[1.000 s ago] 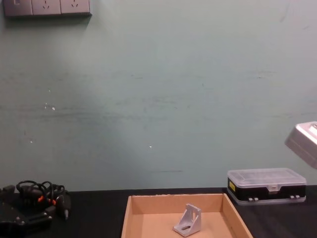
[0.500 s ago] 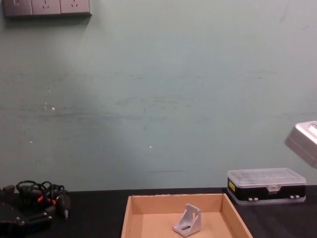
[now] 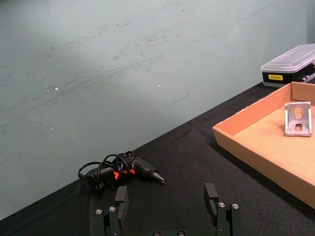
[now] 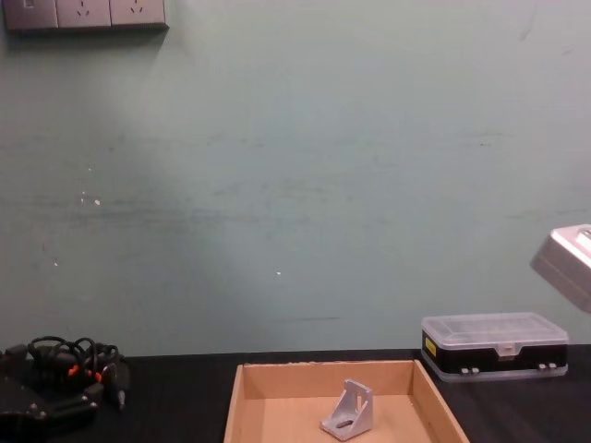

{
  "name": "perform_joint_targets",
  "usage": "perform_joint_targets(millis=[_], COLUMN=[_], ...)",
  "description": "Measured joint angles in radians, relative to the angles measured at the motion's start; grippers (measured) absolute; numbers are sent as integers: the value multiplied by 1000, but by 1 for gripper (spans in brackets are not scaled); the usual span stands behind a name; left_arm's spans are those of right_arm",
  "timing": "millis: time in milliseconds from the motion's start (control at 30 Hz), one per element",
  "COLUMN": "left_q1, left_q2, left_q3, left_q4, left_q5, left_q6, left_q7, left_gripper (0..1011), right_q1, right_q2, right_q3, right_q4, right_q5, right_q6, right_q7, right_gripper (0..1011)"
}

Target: Use one hand to pick up the angle iron from the table and place it into the box.

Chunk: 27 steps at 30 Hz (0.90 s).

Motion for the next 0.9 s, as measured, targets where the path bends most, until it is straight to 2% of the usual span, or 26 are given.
perform_joint_targets(millis=[33, 167, 267, 567, 833, 900], left_q1=[0, 0, 0, 0, 0, 0], left_q2=[0, 0, 0, 0, 0, 0], left_q3=[0, 0, 0, 0, 0, 0], left_q4=[0, 0, 0, 0, 0, 0], left_q5=[0, 0, 0, 0, 0, 0], left_q6=[0, 0, 0, 0, 0, 0], left_q7=[0, 0, 0, 0, 0, 0], left_gripper=[1011, 1011, 1011, 1011, 1011, 1011], right_q1=[0, 0, 0, 0, 15, 41], right_q2=[0, 0, 0, 0, -11, -16], right_q3=[0, 0, 0, 0, 7, 0], right_q4=[0, 0, 0, 0, -25, -33], right_q5=[0, 0, 0, -1, -14, -27], right_q6=[0, 0, 0, -2, -60, -81], right_q7=[0, 0, 0, 0, -5, -7], right_gripper=[242, 125, 71, 71, 71, 71])
